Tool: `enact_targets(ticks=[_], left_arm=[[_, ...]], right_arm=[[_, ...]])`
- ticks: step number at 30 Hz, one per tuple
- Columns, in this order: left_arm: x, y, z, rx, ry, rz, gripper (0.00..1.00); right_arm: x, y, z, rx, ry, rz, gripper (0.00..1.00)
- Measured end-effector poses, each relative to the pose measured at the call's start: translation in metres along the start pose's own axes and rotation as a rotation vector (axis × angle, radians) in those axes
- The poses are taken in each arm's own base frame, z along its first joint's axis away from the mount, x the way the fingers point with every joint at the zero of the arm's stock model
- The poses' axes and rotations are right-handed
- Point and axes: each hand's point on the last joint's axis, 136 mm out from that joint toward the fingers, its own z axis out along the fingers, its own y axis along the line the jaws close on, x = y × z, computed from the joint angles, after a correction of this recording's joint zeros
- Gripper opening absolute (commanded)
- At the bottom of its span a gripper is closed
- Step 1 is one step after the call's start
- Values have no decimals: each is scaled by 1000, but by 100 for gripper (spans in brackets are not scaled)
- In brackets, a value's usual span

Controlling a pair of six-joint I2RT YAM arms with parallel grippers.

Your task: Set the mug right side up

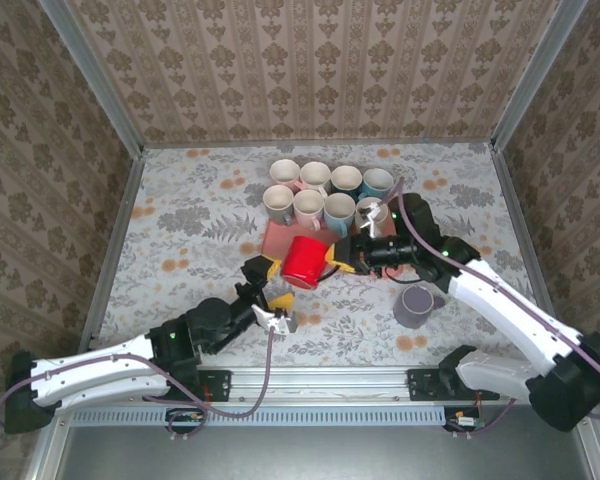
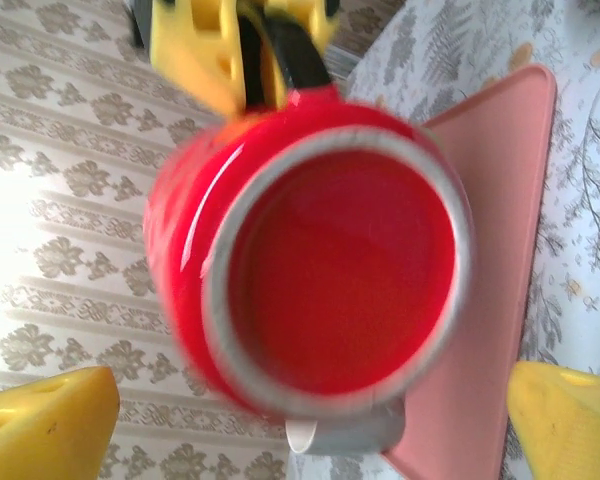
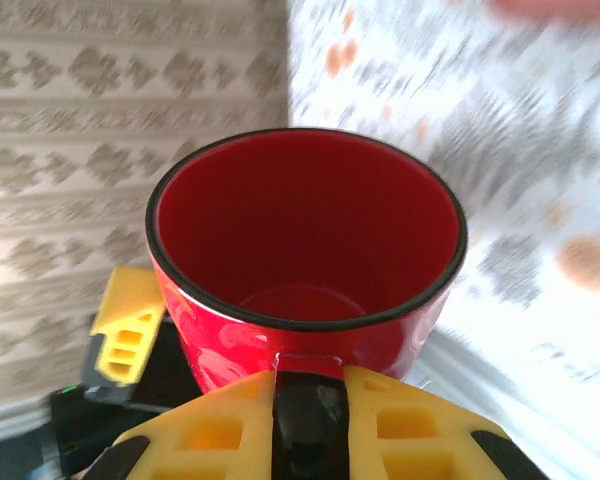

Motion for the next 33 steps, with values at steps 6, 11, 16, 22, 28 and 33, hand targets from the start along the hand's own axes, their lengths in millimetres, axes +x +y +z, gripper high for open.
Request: enact_targets(ticks=[6,11,16,22,28,33], left_arm=[[-5,24,2,52,52,-145,100],[-3,57,-1,29,103,-424,100],[16,64,-6,6,163,-660,100],[31,58,-10,-29,203,-732,100],[62,61,-13,-140,328,-705,100],[73,63,-12,-178,377,-695,100]], right_arm=[[-11,-13,-47,178,-245,-330,0],[-11,-29,-50,314,-309,-561,0],[0,-50,-21,422,-249,-760,0],[12,-66,9,468,-242,-980,0],[5,-64,30,477,-300,-1074,0],[-2,-61,48,489,-337,-1108,0]])
